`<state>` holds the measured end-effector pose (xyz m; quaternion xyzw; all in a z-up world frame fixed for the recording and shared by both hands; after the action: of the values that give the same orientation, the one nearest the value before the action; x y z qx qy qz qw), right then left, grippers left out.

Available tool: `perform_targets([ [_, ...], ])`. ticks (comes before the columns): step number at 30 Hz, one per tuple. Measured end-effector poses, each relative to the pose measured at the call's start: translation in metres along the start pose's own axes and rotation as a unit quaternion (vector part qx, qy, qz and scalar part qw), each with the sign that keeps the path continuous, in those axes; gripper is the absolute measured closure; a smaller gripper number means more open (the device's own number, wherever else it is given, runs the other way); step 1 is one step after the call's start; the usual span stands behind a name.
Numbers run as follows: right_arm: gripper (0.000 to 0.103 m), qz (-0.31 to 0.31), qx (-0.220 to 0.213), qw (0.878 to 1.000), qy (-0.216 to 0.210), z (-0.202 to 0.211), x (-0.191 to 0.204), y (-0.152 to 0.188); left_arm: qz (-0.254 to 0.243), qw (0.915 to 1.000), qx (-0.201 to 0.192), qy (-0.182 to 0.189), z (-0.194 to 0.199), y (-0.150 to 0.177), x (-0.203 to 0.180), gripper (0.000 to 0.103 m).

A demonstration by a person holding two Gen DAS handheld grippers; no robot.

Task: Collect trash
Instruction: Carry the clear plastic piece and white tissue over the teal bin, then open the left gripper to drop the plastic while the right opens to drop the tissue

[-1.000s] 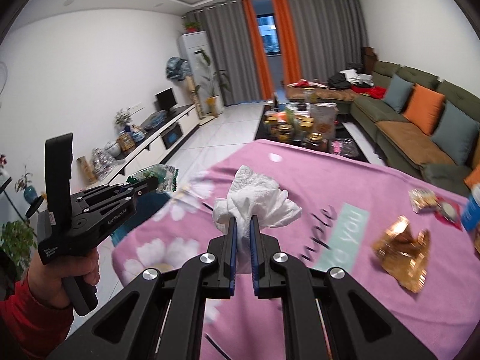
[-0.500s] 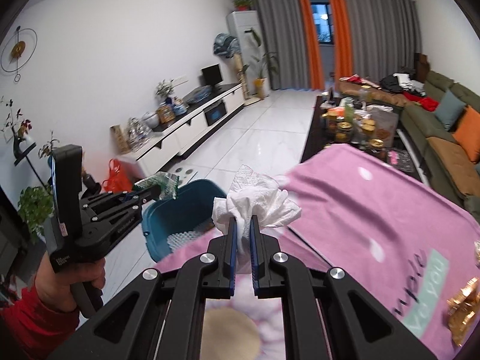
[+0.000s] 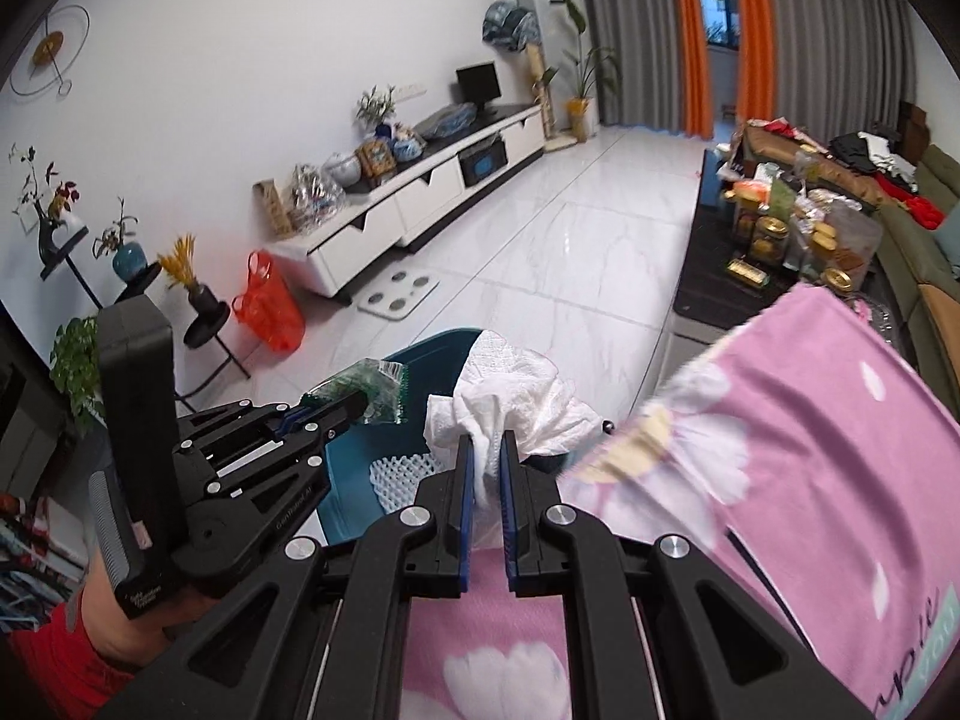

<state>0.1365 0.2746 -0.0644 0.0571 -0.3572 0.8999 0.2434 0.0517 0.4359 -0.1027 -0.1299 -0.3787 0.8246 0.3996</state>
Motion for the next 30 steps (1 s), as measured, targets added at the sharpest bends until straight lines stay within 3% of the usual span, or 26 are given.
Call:
perform_targets([
  [18,0.096,0.008,0.101,0.995,-0.007,-0.085,0.021,-0.01,0.008,0.9994,0.035,-0.003,-0.05,0.004,0.005,0.097],
  [27,0.095,0.013,0.13,0.991,0.0,-0.103,0.02,-0.006,0.009,0.999,0.043,-0.005,-0.063,0.004,0.002,0.096],
  [30,0.09,0.012,0.138,0.99,-0.001,-0.107,0.019,-0.004,0.008,0.999,0.044,-0.006,-0.066,0.004,-0.001,0.096],
])
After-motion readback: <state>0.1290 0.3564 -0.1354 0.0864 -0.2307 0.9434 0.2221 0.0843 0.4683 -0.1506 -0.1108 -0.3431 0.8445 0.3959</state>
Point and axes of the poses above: each gripper's, at about its wrist camera, not at the fingertips, and z roughly against the way its jaws point, x to its left, y to its underside, the point moved 6 cm from there along -z, roughly the way its jaws point, and after that the axes turned 7 degrees about -z, right-handed, at the moved point
